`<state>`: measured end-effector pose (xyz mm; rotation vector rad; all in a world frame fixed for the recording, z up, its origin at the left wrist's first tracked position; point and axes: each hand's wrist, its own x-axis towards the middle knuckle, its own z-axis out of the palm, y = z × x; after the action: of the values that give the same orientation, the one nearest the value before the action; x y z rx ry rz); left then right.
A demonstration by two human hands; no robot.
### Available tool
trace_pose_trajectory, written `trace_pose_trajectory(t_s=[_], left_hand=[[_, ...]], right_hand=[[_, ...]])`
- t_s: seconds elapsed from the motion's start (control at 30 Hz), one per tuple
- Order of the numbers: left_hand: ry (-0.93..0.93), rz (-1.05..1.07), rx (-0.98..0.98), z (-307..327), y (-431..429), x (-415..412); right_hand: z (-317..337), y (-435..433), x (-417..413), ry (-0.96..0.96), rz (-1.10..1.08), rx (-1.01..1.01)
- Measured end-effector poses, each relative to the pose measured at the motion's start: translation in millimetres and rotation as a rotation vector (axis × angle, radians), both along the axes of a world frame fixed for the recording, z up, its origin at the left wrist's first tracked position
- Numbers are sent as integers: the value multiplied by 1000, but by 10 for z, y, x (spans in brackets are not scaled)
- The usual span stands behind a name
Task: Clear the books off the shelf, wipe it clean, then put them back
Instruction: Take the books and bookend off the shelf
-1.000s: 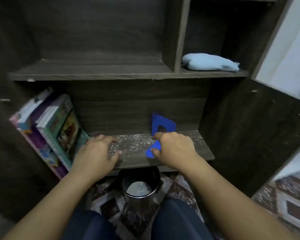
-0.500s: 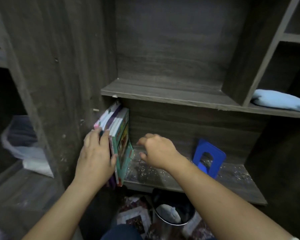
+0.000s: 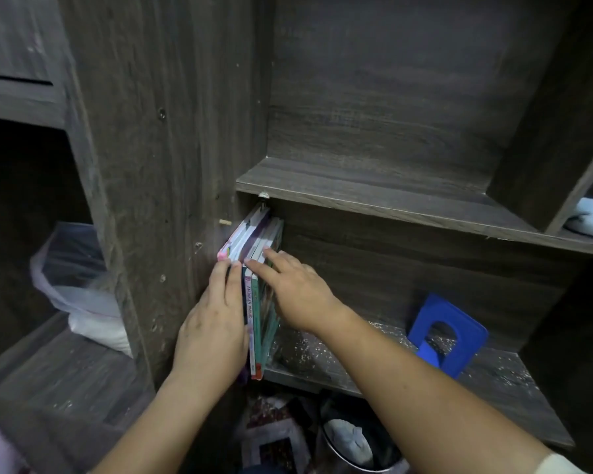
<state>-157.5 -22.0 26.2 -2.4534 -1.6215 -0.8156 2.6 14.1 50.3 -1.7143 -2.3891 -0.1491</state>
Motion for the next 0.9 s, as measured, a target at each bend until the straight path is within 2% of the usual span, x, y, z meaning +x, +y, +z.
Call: trace_pose_trajectory(t_s=[0.33, 0.57, 0.67, 0.8, 0.9], left_hand=[[25, 23, 7, -24, -11, 4], [-6, 11, 14, -59, 6, 17], [-4, 16, 31, -91, 11, 24], [-27, 24, 64, -109, -43, 70], [-25, -33, 90, -141, -110, 154]], right_hand=[[-145, 69, 97, 76, 7, 131], [-157, 147, 303, -125, 157, 293], [-168, 104, 409, -171, 142, 335], [-165, -45, 709, -152, 78, 383], [-167, -254, 948, -95, 61, 492]])
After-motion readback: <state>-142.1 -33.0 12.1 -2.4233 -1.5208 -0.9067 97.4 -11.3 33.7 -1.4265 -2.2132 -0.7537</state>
